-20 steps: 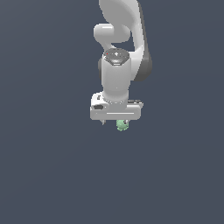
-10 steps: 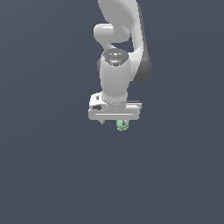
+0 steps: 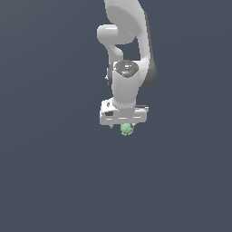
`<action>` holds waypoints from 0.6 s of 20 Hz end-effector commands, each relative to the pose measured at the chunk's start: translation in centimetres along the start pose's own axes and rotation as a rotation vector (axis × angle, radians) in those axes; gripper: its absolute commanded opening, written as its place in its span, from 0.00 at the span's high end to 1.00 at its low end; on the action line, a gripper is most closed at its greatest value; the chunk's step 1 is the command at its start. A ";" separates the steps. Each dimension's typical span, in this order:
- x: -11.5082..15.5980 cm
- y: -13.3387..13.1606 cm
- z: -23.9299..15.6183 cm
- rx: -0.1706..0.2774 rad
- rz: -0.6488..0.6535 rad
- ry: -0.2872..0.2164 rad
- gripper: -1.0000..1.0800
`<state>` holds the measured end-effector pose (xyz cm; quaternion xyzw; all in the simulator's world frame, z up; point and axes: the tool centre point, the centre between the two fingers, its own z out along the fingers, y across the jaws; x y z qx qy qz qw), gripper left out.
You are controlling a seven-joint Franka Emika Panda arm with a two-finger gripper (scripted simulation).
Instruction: Pick up the object and move it to a goal position.
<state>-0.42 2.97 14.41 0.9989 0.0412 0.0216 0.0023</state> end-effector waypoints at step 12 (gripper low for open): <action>-5.7 -3.5 5.0 0.009 -0.125 -0.041 0.04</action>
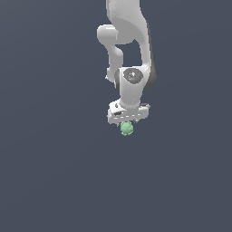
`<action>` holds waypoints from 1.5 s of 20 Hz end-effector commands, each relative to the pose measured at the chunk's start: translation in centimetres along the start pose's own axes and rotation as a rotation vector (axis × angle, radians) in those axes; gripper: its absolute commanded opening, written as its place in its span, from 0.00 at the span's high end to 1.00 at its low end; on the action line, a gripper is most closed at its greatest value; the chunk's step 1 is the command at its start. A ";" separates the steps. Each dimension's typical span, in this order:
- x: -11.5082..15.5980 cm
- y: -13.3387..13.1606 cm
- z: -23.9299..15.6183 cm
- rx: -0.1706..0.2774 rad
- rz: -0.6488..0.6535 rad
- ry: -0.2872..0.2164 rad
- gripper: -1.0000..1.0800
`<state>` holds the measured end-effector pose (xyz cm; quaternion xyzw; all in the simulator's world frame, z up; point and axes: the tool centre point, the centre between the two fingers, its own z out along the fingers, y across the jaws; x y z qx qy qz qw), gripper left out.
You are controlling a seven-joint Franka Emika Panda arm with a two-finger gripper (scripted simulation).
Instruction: Pick up the object and move it to a goal position.
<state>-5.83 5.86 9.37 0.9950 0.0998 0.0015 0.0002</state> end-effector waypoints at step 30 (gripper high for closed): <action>-0.6 -0.3 5.4 0.001 -0.011 -0.003 1.00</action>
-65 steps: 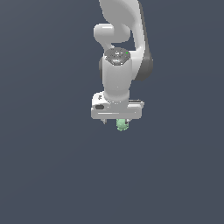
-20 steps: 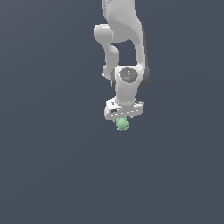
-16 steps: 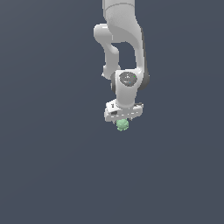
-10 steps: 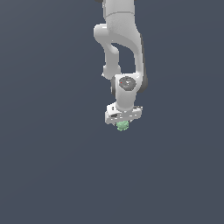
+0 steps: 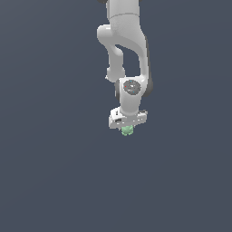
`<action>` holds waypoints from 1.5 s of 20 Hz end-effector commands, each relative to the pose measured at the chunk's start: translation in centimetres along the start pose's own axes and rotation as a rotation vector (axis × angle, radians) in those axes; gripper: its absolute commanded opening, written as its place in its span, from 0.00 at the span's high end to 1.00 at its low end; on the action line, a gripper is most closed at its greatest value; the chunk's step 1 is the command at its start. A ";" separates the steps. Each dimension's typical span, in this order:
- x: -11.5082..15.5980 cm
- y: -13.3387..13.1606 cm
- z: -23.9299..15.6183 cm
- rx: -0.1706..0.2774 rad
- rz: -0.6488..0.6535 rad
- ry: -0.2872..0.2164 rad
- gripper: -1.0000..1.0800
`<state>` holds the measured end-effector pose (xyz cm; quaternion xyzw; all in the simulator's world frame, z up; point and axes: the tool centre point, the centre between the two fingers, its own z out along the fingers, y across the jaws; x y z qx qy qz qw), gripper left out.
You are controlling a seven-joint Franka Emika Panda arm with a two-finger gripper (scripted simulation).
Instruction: Pick up the object and move it to a goal position.
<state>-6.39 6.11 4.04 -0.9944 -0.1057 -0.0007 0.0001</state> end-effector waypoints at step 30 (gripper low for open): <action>-2.3 20.6 -12.8 0.001 0.000 -0.001 1.00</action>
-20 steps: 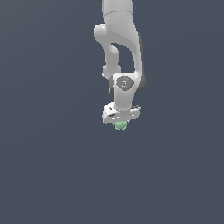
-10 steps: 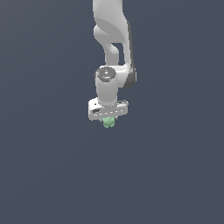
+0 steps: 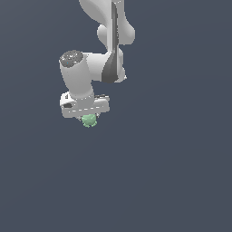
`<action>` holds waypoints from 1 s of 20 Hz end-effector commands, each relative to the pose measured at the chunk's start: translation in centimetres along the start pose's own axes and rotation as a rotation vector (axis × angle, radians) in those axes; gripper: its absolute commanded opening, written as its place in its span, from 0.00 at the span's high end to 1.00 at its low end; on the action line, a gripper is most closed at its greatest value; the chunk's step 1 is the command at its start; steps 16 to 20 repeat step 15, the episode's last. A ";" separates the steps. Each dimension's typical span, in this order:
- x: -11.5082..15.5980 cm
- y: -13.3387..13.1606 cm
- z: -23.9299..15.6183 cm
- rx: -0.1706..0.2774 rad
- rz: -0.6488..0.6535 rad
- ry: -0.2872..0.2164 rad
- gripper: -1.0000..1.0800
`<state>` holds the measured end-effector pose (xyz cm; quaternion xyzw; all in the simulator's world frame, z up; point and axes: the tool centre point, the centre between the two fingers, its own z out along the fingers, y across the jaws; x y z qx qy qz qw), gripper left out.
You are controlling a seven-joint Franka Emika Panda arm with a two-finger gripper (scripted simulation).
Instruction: Pick up the object and move it to a goal position.
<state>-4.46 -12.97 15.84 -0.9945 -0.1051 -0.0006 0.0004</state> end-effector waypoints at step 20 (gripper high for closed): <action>-0.5 8.3 -5.1 0.000 -0.001 -0.001 1.00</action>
